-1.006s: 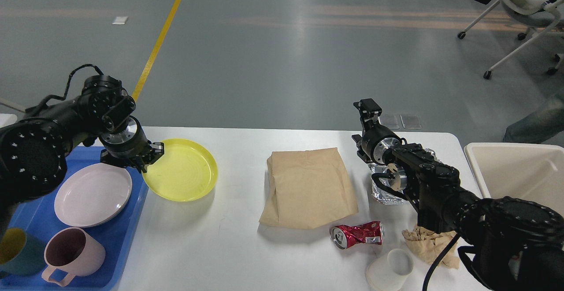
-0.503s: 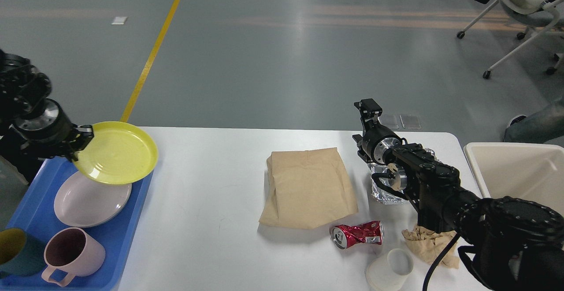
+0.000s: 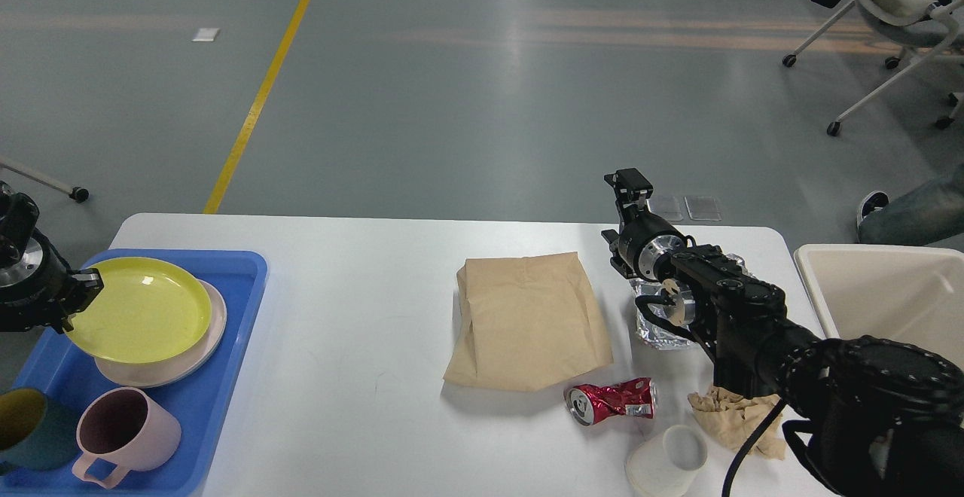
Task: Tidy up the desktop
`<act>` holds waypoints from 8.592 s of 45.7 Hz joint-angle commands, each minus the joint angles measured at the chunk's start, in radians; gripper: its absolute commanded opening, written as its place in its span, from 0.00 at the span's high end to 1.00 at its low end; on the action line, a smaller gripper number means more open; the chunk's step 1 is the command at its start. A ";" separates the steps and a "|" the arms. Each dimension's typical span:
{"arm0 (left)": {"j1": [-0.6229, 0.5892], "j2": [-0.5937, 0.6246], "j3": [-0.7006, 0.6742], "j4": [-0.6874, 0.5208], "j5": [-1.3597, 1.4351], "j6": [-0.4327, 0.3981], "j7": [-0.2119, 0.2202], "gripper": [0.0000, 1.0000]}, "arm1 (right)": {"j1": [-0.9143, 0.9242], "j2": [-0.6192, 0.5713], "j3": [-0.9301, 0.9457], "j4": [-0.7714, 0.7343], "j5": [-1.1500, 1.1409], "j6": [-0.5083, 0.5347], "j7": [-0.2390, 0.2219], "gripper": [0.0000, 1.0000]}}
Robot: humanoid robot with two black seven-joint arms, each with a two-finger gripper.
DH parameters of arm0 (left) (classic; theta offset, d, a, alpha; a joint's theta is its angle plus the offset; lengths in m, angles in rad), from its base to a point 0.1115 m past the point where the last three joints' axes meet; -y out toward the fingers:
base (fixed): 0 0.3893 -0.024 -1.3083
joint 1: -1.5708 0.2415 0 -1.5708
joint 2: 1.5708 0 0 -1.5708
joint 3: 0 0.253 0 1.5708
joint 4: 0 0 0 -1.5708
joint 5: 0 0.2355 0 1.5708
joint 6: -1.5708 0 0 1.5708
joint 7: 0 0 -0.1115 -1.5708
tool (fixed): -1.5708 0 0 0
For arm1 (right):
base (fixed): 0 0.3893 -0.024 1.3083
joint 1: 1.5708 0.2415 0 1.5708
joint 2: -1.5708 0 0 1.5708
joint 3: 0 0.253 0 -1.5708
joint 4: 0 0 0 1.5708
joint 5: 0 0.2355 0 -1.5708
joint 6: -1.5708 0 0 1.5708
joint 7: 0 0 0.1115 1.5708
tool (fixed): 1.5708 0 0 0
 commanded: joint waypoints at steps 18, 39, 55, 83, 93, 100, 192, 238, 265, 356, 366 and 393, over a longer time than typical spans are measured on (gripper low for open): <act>0.007 -0.021 -0.025 0.007 0.000 0.016 -0.001 0.99 | 0.000 0.000 0.000 0.000 0.000 0.000 0.000 0.00; 0.036 -0.037 -0.055 0.007 0.000 0.167 -0.004 0.48 | 0.000 0.000 0.000 0.000 0.000 0.000 0.000 0.00; 0.068 -0.036 -0.183 0.005 0.005 0.365 -0.007 0.07 | 0.000 0.000 0.000 0.000 0.000 0.000 0.000 0.00; 0.112 -0.045 -0.773 0.005 -0.002 0.570 -0.061 0.04 | 0.000 0.000 0.000 0.000 0.000 0.000 0.000 0.00; 0.112 -0.044 -1.011 0.005 -0.002 0.650 -0.056 0.04 | -0.002 0.000 0.000 0.000 0.000 0.000 0.000 0.00; 0.112 -0.042 -1.144 0.005 -0.003 0.650 -0.056 0.04 | 0.000 0.000 0.000 0.000 0.000 0.000 0.000 0.00; 0.117 -0.192 -1.786 -0.007 -0.195 0.639 -0.065 0.04 | 0.000 0.000 0.000 0.000 0.000 0.000 0.000 0.00; 0.241 -0.249 -1.789 -0.009 -0.198 0.535 -0.472 0.04 | -0.002 0.000 0.000 0.000 0.000 -0.002 0.000 0.00; 0.318 -0.266 -1.798 -0.009 -0.202 0.398 -0.740 0.04 | -0.002 0.000 0.000 0.000 0.000 0.000 0.000 0.00; 0.318 -0.266 -1.795 -0.009 -0.202 0.398 -0.740 0.04 | 0.055 -0.092 0.138 -0.002 0.018 0.003 -0.009 0.00; 0.318 -0.266 -1.795 -0.007 -0.202 0.398 -0.740 0.04 | 0.069 -0.101 0.135 -0.002 0.018 0.006 -0.003 0.00; 0.318 -0.266 -1.795 -0.009 -0.202 0.398 -0.740 0.04 | 0.052 -0.101 0.141 -0.003 0.018 0.003 -0.002 0.00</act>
